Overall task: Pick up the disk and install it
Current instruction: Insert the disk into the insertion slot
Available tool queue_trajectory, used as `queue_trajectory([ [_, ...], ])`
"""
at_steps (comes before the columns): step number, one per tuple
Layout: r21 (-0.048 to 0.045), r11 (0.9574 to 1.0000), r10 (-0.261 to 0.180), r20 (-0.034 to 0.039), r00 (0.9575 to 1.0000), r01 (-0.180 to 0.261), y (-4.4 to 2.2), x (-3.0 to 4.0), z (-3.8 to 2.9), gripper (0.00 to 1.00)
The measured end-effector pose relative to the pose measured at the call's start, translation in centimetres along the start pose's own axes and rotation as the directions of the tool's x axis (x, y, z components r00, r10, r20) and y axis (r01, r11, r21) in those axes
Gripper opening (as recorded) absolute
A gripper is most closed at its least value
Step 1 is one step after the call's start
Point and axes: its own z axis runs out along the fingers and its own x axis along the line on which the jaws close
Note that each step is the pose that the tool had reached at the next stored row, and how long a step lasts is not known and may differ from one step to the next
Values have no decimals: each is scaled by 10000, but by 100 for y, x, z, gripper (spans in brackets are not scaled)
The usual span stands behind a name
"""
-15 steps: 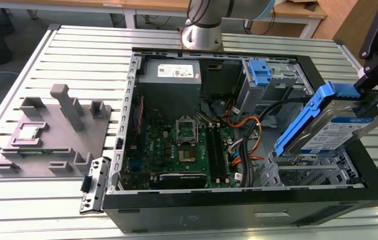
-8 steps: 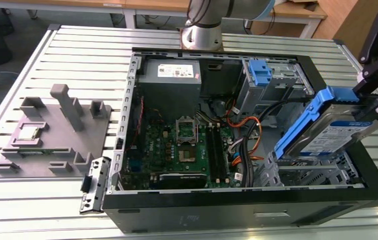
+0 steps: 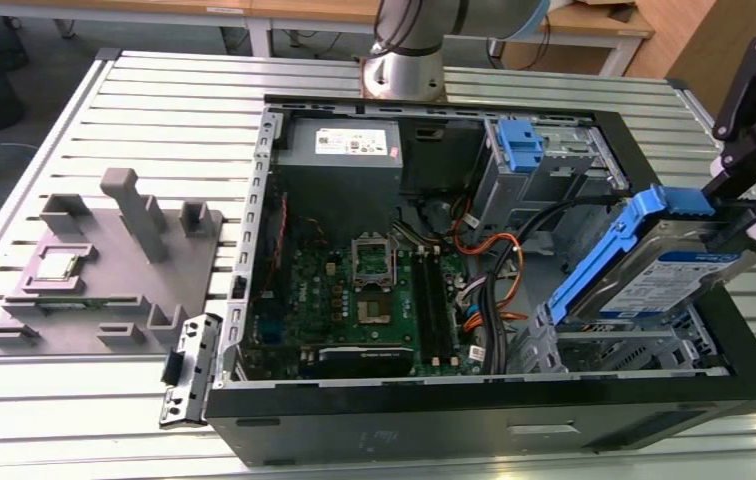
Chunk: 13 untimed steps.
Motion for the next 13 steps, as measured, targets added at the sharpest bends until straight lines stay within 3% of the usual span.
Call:
queue_trajectory([
  [1, 0, 10000, 0, 0, 10000, 0, 0, 0, 3, 35],
  [2, -1, 10000, -3, 52, 10000, 3, -4, 4, 84, 35],
  [13, -2, 10000, -3, 66, 10000, 3, -7, 7, 137, 35],
])
